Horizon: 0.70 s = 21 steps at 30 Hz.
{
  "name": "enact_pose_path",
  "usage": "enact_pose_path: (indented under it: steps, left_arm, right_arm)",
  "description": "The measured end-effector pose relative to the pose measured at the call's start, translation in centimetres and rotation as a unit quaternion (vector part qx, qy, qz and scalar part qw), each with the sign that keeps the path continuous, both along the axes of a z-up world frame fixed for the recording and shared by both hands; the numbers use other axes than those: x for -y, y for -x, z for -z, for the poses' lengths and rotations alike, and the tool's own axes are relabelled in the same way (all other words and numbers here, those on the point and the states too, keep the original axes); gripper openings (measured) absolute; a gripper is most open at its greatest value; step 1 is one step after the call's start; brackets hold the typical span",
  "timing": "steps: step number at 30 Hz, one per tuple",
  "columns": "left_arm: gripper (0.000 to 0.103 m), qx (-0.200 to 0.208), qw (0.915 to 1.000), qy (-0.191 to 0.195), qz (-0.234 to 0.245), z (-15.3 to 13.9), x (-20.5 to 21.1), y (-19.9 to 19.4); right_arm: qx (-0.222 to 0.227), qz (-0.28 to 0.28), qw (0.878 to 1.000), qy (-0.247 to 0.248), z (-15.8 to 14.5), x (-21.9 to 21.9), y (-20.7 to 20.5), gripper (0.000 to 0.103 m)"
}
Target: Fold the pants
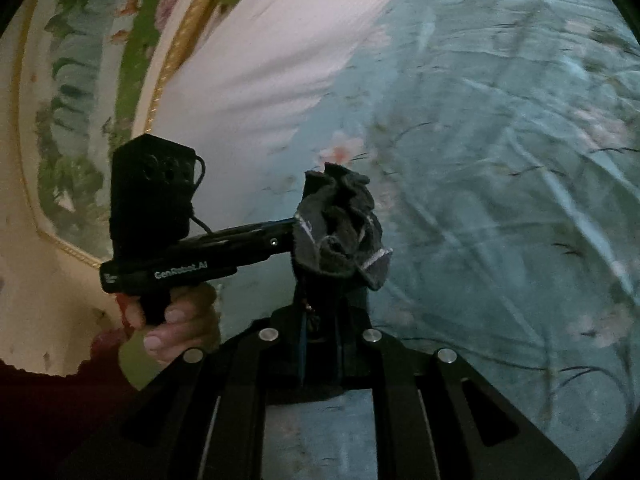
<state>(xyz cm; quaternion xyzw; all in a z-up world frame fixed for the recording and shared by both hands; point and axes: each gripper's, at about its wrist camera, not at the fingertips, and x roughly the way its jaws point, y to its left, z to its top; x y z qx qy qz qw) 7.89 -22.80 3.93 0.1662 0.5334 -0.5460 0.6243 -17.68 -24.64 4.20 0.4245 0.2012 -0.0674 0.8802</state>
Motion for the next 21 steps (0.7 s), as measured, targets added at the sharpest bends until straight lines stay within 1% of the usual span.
enact_pose_path:
  steps: [5, 10, 13, 17, 21]
  left_arm:
    - [0.009, 0.001, 0.9993, 0.020, -0.031, -1.7, -4.4, -0.7]
    - [0.009, -0.002, 0.9973, 0.031, -0.066, -2.2, -8.9, -1.4]
    - [0.009, -0.006, 0.9950, 0.031, -0.095, -1.9, -12.1, -1.9]
    - [0.009, -0.010, 0.9918, 0.026, -0.125, -1.0, -15.2, -2.4]
    - [0.009, -0.019, 0.9875, 0.021, -0.155, 0.4, -18.3, -2.8]
  right_arm:
    - [0.011, -0.048, 0.999, -0.007, -0.5, -2.4, -2.2, 0.011]
    - [0.005, -0.094, 0.995, -0.014, -0.5, -4.9, -4.9, 0.011]
    - [-0.005, -0.123, 0.992, -0.021, 0.2, -6.5, -6.9, 0.011]
    - [-0.023, -0.148, 0.988, -0.031, 1.5, -8.2, -9.1, 0.011]
    - [-0.044, -0.169, 0.984, -0.027, 2.8, -9.7, -11.0, 0.012]
